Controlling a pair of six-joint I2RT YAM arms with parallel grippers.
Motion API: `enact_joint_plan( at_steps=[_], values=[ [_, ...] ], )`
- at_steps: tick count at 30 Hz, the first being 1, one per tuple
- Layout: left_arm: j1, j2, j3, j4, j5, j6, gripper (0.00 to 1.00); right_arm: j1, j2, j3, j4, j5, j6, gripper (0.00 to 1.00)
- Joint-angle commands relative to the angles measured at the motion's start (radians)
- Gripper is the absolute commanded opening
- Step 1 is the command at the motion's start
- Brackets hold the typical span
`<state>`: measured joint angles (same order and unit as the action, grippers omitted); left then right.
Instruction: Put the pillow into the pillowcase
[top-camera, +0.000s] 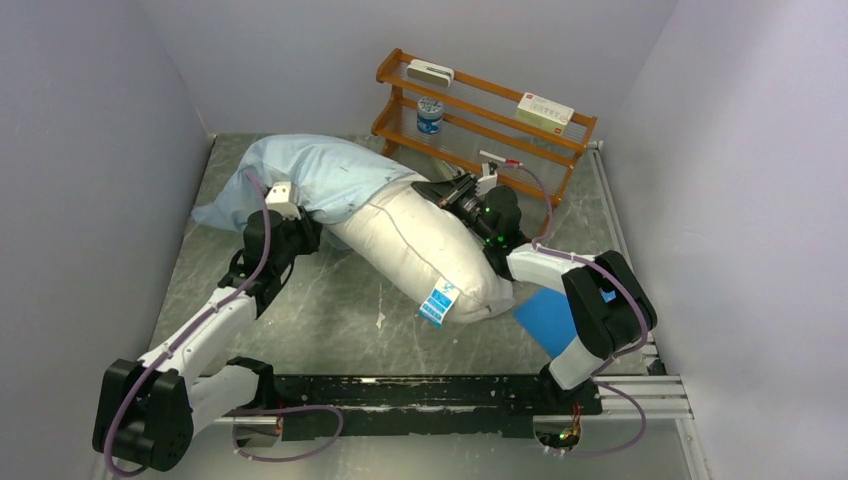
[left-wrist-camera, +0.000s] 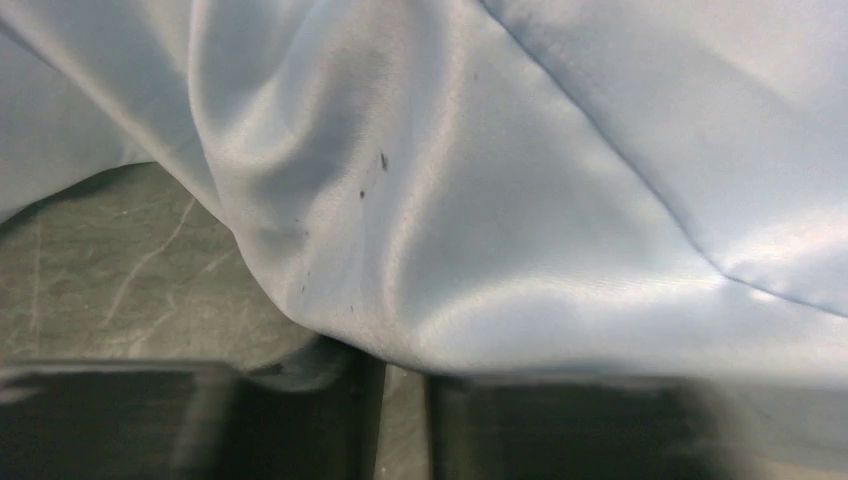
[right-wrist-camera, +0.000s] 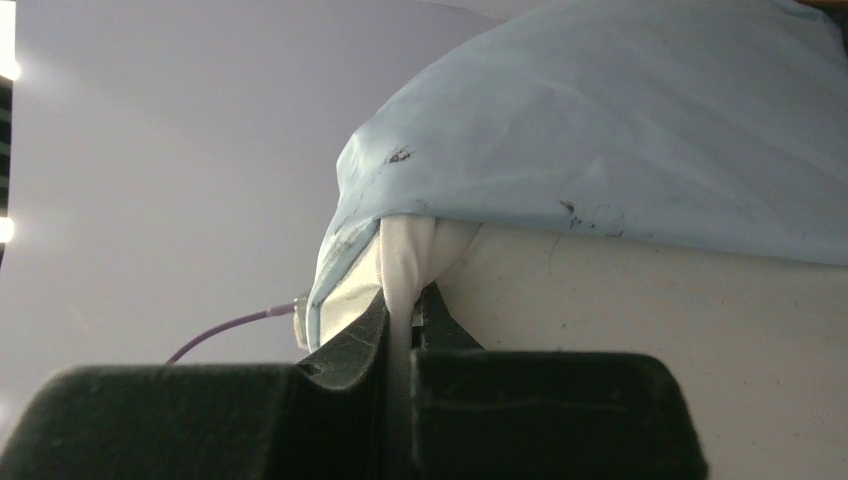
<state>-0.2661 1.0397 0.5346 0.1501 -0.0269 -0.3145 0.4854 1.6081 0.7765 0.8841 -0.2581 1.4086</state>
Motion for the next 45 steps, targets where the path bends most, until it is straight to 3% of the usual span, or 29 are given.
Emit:
enact_joint_plan(
  at_steps=[1, 8, 16, 28, 35, 39, 42, 45],
  values=[
    [-0.011, -0.013, -0.013, 0.132, -0.065, 0.008, 0.08, -0.020, -0.011, 0.060, 0.050, 0.065, 0.006, 0.00],
    [-0.082, -0.086, 0.033, -0.014, -0.001, 0.002, 0.05, -0.019, -0.017, 0.014, 0.095, 0.109, 0.036, 0.00],
    [-0.342, -0.178, 0.009, -0.071, -0.071, -0.036, 0.05, -0.018, -0.043, 0.017, 0.075, 0.140, 0.024, 0.00],
    [-0.531, -0.172, 0.036, -0.149, -0.062, -0.043, 0.05, -0.018, -0.056, 0.006, 0.088, 0.158, 0.046, 0.00],
    [-0.592, -0.181, 0.096, -0.124, 0.076, -0.016, 0.05, -0.018, -0.051, 0.029, 0.115, 0.140, 0.038, 0.00],
    [-0.598, -0.206, 0.144, -0.189, 0.084, -0.010, 0.05, -0.018, -0.065, 0.052, 0.103, 0.069, -0.065, 0.00],
    [-0.598, -0.237, 0.131, -0.179, 0.091, -0.019, 0.05, -0.007, -0.102, 0.053, 0.034, 0.100, -0.166, 0.00],
    [-0.601, -0.220, 0.099, -0.158, 0.177, 0.006, 0.05, 0.003, -0.100, 0.061, 0.075, 0.105, -0.178, 0.00]
  ],
)
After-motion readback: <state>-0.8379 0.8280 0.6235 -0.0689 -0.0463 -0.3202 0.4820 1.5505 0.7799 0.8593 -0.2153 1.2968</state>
